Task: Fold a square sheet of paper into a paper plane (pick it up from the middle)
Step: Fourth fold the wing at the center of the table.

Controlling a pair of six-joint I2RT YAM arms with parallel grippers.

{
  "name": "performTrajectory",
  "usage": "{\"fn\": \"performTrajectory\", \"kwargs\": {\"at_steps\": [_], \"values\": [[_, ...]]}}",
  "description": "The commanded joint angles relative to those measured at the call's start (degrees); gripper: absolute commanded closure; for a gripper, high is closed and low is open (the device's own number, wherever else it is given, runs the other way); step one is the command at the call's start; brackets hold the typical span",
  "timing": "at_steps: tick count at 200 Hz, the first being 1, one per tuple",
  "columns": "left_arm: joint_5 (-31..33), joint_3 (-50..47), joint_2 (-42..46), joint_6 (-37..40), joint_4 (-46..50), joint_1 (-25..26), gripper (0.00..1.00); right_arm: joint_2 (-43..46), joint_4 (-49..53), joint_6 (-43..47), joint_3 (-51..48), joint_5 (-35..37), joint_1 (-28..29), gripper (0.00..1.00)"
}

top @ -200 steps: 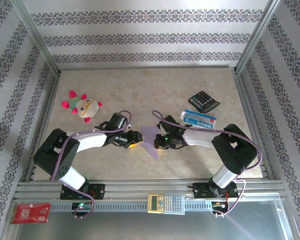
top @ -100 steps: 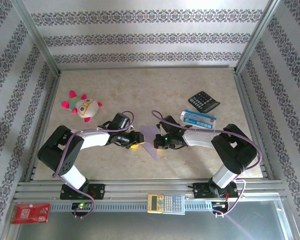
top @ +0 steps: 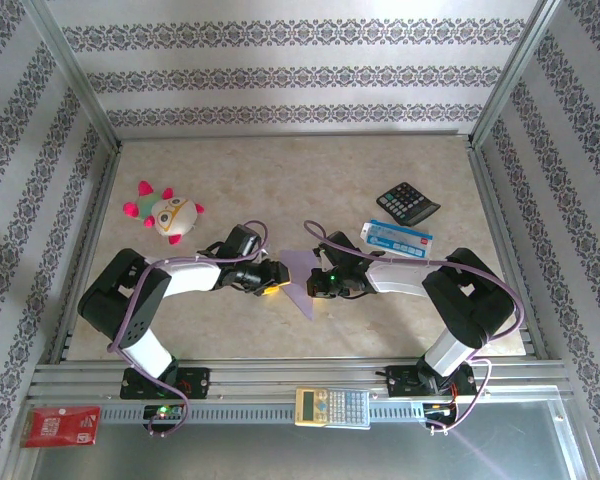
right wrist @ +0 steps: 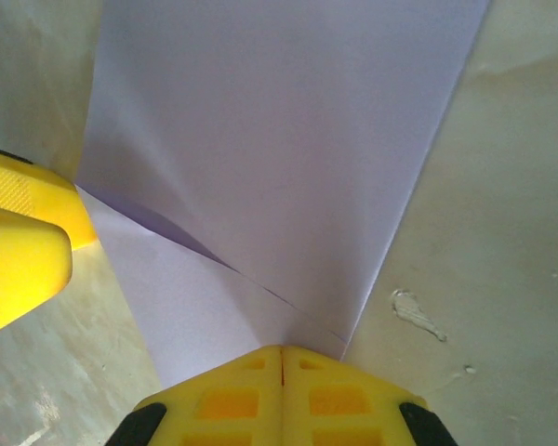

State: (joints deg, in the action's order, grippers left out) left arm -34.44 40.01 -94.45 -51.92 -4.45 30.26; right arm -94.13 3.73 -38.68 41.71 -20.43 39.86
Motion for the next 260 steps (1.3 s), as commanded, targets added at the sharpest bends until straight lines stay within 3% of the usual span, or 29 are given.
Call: {"fn": "performTrajectory", "kwargs": {"at_steps": [1,126,190,260], "values": [[0.0,0.9,-1.4,-1.6,-4.8,-0.5,0.55,-1.8,3.0,-0.1,-2.3,2.3,-0.2,1.00],[-2.5,0.9,-0.2,0.3,-6.6,-2.0,0.56,-2.2,3.2,-0.1,-2.3,2.5,-0.4,1.00],[-1.8,3.3,-2.2,7.1,-1.9,-1.9,0.69,-2.0,4.6,3.0,-0.9,1.6,-1.5,1.00],[-4.7,2.7,-1.7,10.6,-5.3,-1.9,0.71,-3.0,6.7,6.4,1.0,0.7,-2.2,1.00]]}}
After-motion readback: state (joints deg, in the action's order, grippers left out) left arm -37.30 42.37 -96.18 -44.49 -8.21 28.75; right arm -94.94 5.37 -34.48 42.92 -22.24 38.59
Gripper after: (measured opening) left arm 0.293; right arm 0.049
